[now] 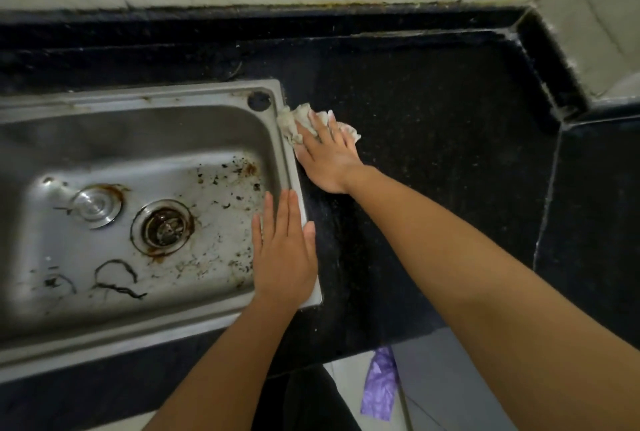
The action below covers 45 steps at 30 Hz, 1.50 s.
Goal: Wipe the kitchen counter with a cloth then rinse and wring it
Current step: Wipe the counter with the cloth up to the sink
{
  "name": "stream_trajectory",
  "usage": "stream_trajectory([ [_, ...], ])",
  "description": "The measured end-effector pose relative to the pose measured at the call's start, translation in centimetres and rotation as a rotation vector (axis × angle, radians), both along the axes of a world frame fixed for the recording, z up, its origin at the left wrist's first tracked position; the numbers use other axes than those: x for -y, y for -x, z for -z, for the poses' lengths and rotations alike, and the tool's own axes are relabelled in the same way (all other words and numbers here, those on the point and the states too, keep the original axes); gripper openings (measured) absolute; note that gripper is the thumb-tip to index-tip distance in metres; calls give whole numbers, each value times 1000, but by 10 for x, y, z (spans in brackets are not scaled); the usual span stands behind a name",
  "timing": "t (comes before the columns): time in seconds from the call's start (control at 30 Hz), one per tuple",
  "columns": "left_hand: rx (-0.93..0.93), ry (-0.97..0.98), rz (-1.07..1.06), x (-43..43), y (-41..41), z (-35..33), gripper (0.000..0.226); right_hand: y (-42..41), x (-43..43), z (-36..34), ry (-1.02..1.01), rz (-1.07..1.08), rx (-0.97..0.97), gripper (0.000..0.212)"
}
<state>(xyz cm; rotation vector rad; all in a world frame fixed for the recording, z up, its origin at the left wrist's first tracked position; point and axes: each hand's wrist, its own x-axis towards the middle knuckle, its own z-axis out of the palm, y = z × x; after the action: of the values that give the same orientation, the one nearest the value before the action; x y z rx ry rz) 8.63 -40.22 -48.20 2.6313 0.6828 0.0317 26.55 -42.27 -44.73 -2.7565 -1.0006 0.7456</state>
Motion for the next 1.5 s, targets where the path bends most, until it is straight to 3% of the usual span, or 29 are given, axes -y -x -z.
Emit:
stream_trajectory([
  [0.27, 51, 20, 16, 1, 9, -10, 66, 113, 102, -6, 25, -133, -18, 55],
  [0.43, 42, -25, 194, 12, 39, -16, 61, 171, 157, 0, 25, -232, -14, 61],
  [0.63, -93, -150, 282, 31, 78, -15, 59, 152, 212, -5, 49, -374, 24, 53],
  [0.8, -110, 12, 136, 36, 83, -16, 69, 80, 261, -11, 228, 128, 50, 55],
  [0.93, -137, 26, 159, 35, 85, -20, 69, 44, 296, -14, 157, 643, 39, 55],
  [1.07, -165, 19, 172, 34, 83, -20, 64, 26, 266, -14, 104, 865, -15, 55],
  [1.13, -179, 31, 175, 33, 81, -19, 61, 28, 241, -12, 88, 775, -22, 55],
  [1.33, -216, 71, 173, 31, 79, -22, 58, 103, 187, -6, 94, 179, -16, 58],
  [1.5, -193, 116, 218, 27, 84, -29, 56, 194, 176, -7, 24, -8, -49, 55],
])
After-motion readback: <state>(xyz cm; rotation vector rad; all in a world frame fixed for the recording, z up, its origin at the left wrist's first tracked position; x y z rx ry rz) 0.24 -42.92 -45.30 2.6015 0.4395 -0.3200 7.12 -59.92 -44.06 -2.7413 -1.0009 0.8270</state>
